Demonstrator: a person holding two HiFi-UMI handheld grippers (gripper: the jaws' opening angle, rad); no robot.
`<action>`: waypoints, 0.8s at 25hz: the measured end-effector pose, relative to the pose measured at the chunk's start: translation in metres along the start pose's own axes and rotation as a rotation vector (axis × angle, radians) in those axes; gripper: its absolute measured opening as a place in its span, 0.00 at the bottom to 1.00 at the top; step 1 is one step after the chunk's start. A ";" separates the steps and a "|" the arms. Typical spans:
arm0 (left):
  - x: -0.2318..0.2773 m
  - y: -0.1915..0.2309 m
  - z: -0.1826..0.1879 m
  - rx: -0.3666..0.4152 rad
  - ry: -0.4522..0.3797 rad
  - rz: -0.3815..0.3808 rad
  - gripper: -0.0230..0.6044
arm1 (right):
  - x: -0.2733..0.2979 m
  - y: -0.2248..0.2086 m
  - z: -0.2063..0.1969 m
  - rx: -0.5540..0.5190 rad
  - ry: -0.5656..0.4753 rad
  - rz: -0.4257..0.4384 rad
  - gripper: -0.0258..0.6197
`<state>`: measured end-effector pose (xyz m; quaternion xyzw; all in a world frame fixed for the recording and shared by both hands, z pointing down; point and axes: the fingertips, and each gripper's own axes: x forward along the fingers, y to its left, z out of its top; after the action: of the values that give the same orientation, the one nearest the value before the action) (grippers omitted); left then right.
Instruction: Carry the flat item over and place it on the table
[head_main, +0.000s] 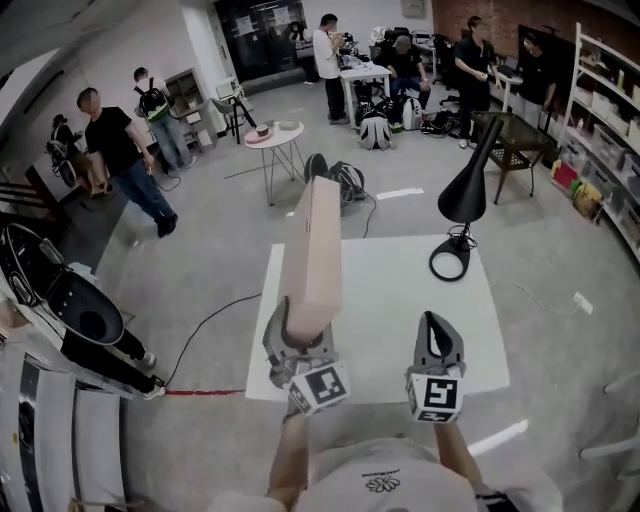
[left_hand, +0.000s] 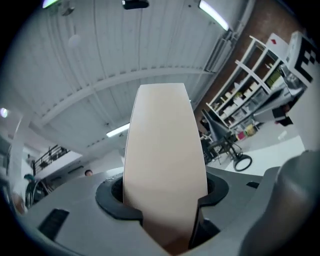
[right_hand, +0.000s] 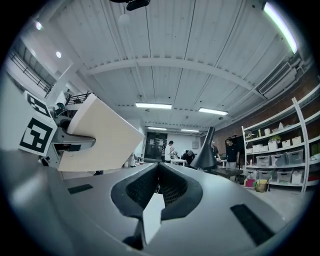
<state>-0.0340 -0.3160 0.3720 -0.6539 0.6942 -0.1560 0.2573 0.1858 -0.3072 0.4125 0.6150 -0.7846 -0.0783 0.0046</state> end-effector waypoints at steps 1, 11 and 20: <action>0.005 -0.004 -0.002 0.061 0.011 -0.021 0.50 | 0.001 0.002 0.000 -0.003 0.002 0.001 0.06; 0.045 -0.059 -0.059 0.625 0.058 -0.272 0.50 | 0.004 0.003 -0.014 0.000 0.044 -0.025 0.06; 0.061 -0.122 -0.123 0.854 0.131 -0.488 0.50 | -0.003 -0.002 -0.025 -0.011 0.082 -0.030 0.06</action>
<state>-0.0028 -0.4026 0.5310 -0.6225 0.4096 -0.5230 0.4138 0.1913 -0.3082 0.4369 0.6294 -0.7740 -0.0575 0.0391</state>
